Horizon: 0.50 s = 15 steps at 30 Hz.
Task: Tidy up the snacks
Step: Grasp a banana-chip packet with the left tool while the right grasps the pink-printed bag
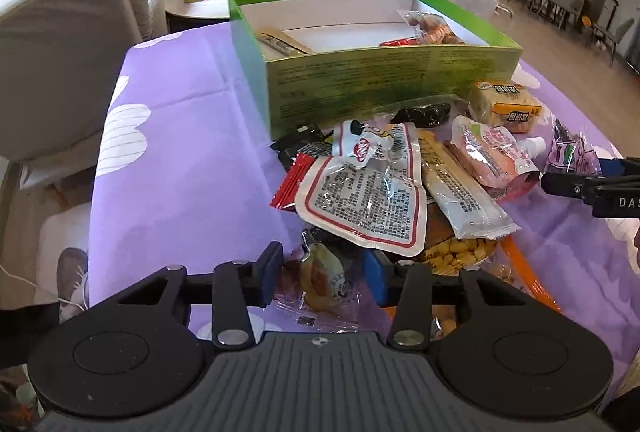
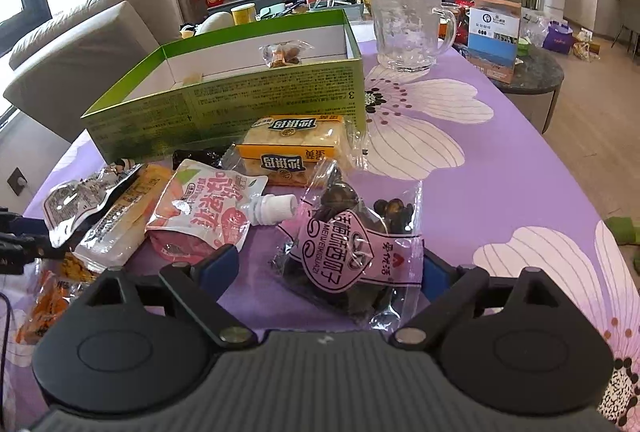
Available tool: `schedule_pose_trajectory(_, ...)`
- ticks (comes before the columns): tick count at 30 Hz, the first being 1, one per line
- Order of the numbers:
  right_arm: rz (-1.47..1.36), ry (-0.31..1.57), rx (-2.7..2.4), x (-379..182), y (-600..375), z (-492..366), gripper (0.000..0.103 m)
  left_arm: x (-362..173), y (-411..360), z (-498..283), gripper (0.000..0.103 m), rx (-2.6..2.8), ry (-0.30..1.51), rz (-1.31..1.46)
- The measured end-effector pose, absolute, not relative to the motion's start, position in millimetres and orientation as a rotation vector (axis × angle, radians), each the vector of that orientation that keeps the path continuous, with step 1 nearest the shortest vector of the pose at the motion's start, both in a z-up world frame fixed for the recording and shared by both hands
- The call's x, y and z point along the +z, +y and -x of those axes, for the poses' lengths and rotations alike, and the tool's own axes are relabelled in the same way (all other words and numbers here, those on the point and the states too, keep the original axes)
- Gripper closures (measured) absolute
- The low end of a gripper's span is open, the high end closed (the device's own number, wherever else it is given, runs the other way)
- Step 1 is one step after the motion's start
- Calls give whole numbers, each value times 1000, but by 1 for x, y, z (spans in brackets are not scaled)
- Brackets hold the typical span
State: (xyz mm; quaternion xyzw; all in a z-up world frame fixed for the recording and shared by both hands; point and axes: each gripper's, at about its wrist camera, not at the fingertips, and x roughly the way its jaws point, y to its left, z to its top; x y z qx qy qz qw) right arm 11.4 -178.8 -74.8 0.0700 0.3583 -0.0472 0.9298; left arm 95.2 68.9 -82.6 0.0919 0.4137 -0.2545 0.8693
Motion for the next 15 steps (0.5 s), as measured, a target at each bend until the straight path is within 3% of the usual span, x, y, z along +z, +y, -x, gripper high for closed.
schedule_pose_trajectory(7,-140,720,-108,-76,-177,-11,8,-80,77,-84,64,-503,867,-173)
schedule_pose_trajectory(10,-139,704,-108,-75,-177,-10,19,-78,80,-78,64,-491,862,-165)
schedule_pose_trajectory(12,-154,694,-90,-73,-179,-8,34,-76,82,-74,64,-486,858,-163)
schedule_pose_trajectory(15,-180,686,-98,-71,-184,-7,39,-75,84,-66,64,-478,853,-171)
